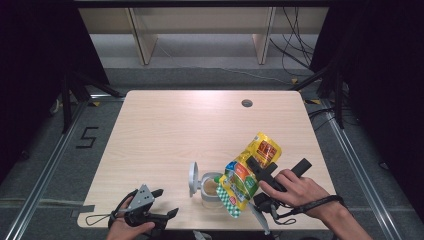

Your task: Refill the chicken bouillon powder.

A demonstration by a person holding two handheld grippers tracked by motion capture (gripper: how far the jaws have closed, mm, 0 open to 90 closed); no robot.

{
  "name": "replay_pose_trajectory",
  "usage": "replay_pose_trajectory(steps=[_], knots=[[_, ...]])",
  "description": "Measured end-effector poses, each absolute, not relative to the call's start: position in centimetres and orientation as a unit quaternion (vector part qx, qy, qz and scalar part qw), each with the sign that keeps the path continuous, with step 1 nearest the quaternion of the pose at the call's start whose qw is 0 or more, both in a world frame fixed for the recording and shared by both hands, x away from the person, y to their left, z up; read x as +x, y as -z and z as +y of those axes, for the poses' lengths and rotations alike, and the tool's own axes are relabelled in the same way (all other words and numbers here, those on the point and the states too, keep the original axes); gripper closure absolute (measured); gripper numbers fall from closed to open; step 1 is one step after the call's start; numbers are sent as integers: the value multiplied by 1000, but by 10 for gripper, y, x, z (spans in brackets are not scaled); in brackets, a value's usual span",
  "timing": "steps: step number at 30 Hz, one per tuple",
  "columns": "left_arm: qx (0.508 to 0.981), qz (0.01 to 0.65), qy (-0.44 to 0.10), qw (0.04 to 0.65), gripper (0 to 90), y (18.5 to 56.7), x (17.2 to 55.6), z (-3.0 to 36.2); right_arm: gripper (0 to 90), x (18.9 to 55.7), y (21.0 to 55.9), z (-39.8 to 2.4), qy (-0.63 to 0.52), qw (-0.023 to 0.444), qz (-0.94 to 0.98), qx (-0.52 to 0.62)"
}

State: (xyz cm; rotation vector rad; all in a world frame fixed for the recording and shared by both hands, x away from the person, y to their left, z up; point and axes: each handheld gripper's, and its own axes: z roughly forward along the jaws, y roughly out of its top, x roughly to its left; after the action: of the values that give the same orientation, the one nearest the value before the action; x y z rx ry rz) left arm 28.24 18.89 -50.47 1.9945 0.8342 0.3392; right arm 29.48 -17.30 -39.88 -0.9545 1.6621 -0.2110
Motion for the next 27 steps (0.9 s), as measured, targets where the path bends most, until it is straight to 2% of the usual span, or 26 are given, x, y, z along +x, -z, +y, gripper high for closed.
replay_pose_trajectory(steps=[27], knots=[[809,340,-136,460,166,505,282,189,548,283,395,-179,71,577,703,-409]])
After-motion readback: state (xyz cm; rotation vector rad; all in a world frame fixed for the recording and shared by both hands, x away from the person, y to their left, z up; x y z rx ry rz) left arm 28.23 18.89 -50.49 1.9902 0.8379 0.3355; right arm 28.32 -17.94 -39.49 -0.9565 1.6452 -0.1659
